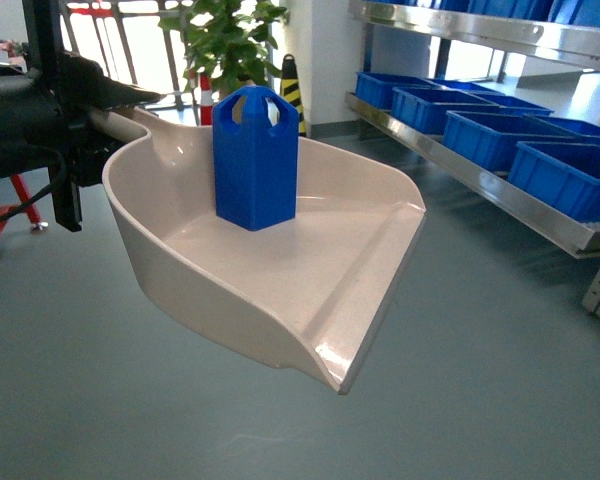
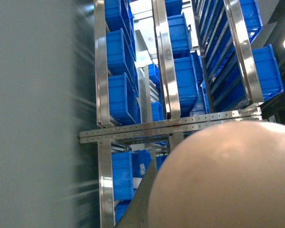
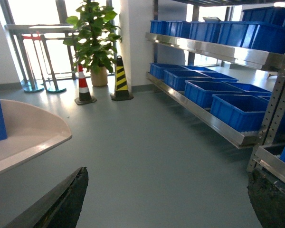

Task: Place part in tray to right shelf

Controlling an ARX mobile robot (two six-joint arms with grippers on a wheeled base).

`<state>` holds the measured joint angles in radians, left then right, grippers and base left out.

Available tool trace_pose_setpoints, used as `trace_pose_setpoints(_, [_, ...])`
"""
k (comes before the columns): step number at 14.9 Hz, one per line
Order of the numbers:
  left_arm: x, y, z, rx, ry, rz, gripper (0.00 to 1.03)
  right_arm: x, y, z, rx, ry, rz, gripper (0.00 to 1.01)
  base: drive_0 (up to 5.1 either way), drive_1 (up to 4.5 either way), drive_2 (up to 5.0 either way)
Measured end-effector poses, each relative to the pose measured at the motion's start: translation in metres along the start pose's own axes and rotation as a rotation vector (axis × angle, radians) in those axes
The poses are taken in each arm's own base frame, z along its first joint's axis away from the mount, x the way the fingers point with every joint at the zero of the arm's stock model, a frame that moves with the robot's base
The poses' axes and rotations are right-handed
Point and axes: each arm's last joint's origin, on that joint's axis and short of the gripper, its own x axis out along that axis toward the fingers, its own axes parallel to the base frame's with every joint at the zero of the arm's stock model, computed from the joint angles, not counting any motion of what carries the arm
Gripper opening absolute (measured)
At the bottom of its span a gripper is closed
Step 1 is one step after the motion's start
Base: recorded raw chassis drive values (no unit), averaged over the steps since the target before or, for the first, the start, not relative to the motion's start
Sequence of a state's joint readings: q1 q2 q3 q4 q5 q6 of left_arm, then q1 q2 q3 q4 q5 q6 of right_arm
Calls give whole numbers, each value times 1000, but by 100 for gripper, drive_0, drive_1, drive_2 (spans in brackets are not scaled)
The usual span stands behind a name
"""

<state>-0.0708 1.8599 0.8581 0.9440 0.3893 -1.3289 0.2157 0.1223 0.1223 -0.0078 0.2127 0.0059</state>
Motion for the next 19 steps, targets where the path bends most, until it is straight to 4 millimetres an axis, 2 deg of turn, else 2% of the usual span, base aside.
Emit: trace_pose_setpoints(19, [0, 0, 0, 0, -1, 0, 12, 0, 0, 0, 0, 0, 0, 98, -167, -167, -167])
